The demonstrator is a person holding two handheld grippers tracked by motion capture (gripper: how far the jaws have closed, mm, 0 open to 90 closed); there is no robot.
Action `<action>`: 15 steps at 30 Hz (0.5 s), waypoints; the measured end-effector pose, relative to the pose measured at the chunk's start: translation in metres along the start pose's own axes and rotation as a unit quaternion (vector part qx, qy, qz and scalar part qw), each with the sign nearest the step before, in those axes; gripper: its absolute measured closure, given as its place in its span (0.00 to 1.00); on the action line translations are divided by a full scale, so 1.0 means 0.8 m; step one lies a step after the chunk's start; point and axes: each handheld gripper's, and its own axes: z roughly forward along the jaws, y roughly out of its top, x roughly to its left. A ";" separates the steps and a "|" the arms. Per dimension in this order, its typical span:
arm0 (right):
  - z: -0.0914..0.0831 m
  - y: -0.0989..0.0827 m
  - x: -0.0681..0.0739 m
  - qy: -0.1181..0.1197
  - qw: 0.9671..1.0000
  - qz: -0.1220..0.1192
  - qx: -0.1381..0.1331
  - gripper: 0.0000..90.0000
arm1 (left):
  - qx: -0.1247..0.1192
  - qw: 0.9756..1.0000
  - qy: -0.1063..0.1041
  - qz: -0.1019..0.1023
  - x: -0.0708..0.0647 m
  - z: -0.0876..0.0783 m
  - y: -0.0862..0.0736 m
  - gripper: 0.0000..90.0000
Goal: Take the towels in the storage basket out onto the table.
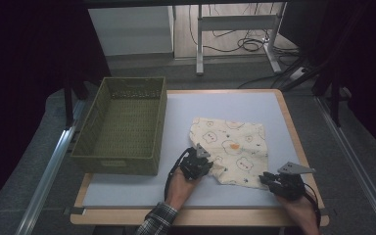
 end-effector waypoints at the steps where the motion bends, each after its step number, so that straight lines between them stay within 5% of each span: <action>1: -0.001 0.000 -0.001 0.000 1.000 0.003 0.001 0.91 | -0.002 1.000 -0.003 -0.003 0.002 -0.007 -0.001 0.91; 8: -0.003 -0.001 -0.002 0.006 1.000 0.003 0.003 0.90 | 0.016 1.000 -0.005 -0.024 0.013 -0.060 -0.023 0.86; 15: -0.006 0.001 0.002 0.006 1.000 -0.006 0.007 0.80 | 0.053 0.997 0.049 -0.013 0.014 -0.090 -0.055 0.76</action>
